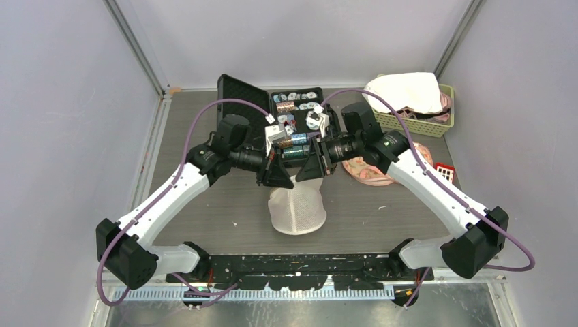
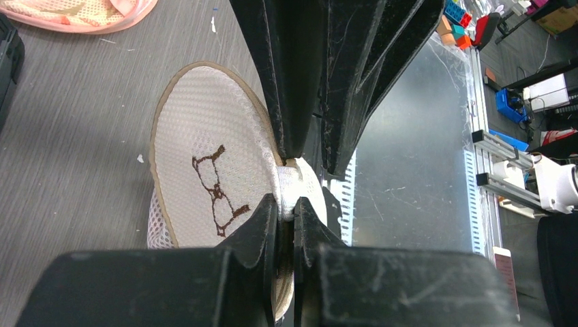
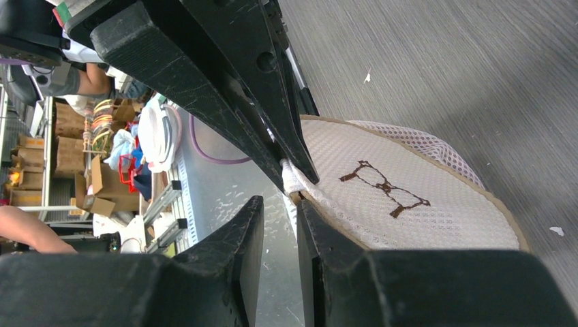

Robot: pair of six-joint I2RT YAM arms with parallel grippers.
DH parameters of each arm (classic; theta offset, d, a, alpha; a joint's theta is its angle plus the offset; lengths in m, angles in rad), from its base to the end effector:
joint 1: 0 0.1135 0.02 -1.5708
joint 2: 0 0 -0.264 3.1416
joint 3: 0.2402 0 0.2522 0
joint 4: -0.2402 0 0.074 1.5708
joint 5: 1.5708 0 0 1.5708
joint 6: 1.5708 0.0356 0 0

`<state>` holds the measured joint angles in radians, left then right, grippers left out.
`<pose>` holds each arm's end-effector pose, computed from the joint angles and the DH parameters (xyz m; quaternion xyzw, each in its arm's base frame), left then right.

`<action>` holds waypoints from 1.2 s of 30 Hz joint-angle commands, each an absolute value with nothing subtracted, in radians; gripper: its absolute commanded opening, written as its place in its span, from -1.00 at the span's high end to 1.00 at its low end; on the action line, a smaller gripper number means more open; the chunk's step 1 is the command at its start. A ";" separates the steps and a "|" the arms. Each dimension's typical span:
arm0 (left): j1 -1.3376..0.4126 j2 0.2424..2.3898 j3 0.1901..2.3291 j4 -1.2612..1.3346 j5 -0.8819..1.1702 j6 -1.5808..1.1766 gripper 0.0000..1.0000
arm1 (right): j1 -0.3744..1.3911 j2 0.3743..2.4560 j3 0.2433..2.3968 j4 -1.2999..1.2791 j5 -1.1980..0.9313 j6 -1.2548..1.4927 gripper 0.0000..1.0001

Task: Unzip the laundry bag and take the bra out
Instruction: Unzip the laundry bag at the center of the board.

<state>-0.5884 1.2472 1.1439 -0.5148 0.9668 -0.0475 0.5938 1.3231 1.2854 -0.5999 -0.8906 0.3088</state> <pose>0.2022 -0.1702 0.3436 0.4156 0.7013 -0.5193 0.2565 0.2164 0.1795 0.3628 -0.3063 0.7703 0.5232 0.1976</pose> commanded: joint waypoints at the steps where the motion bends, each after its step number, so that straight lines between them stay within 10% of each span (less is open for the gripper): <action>1: -0.596 1.239 1.187 -0.495 1.030 -0.035 1.00 | 0.597 1.318 1.309 -0.572 -0.892 0.290 0.40; 36: -0.648 1.253 1.245 -0.456 1.056 -0.027 1.00 | 0.658 1.354 1.310 -0.636 -0.703 0.228 0.13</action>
<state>-0.6197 1.2900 1.1751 -0.5880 0.9474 -0.0395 0.6353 1.3418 1.2888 -0.6445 -0.8398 0.2634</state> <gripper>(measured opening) 0.061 0.413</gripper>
